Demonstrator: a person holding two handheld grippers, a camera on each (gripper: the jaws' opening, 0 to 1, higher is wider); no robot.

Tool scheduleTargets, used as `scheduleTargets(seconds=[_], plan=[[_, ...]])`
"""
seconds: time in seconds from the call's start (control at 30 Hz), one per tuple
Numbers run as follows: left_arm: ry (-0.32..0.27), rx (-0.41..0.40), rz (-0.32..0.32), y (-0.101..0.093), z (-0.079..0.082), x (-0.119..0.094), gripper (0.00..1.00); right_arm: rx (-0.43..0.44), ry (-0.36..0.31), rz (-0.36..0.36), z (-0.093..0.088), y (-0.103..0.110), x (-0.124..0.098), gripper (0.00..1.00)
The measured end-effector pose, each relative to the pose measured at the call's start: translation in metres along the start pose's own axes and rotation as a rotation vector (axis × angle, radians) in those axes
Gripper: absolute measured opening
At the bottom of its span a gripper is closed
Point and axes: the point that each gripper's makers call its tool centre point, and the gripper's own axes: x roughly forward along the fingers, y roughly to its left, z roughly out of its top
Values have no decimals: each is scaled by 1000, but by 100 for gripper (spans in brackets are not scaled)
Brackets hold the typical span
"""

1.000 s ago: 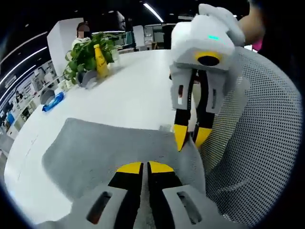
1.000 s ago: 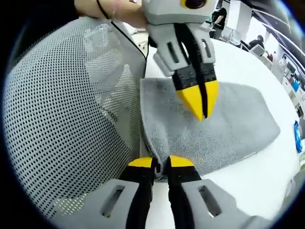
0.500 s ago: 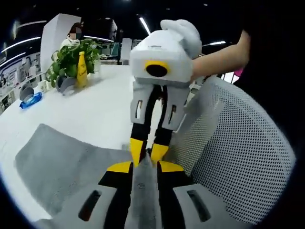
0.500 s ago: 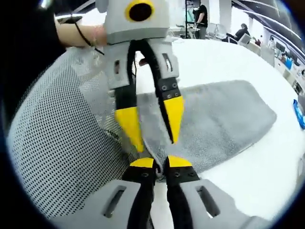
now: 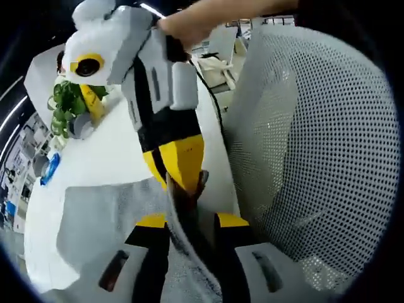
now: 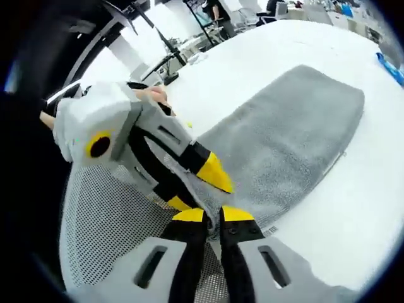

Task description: Fold the towel on the table until its edges align and the towel forms a compact rectangular stack.

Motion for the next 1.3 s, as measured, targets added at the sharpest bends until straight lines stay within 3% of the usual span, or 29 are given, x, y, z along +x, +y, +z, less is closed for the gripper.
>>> scheduleTargets(seconds=[0.07, 0.1, 0.2, 0.23, 0.3, 0.37, 0.5, 0.57, 0.67, 0.83, 1.03, 1.07, 1.13, 1.17, 1.3], plan=[[21, 15, 54, 9, -2, 1, 20, -2, -17, 2, 1, -1, -1, 5], [8, -1, 43, 10, 0, 2, 16, -11, -21, 7, 1, 1, -2, 5], [-34, -238, 33, 17, 0, -2, 10, -206, -98, -33, 10, 0, -6, 9], [-50, -306, 28, 18, 0, -3, 9, -229, -122, -39, 13, 3, -8, 10], [-78, -379, 31, 25, -3, -6, 9, -327, -211, -85, 23, 4, -17, 13], [-108, -502, 18, 29, -5, -8, 8, -448, -264, -147, 29, 3, -26, 13], [-170, -693, -23, 32, -6, -12, 8, -598, -282, -260, 29, 6, -37, 28], [-175, -723, -28, 33, -8, -12, 8, -677, -236, -311, 26, 4, -38, 31], [-181, -777, -39, 32, -8, -12, 8, -747, -184, -311, 22, 7, -31, 34], [-192, -779, -43, 32, -7, -13, 8, -864, -74, -378, 24, -9, -20, 32], [-185, -721, -30, 31, -4, -14, 8, -919, -72, -336, 42, -4, -13, 16], [-178, -680, -14, 33, -5, -14, 8, -927, -63, -326, 43, -4, -12, 10], [-162, -612, 14, 36, -7, -15, 9, -905, -60, -322, 44, -5, -12, 7], [-148, -525, 56, 39, -8, -16, 12, -854, -69, -298, 42, -3, -12, 7], [-72, -268, 136, 40, -7, -22, 19, -759, -127, -326, 48, -7, -19, 6]])
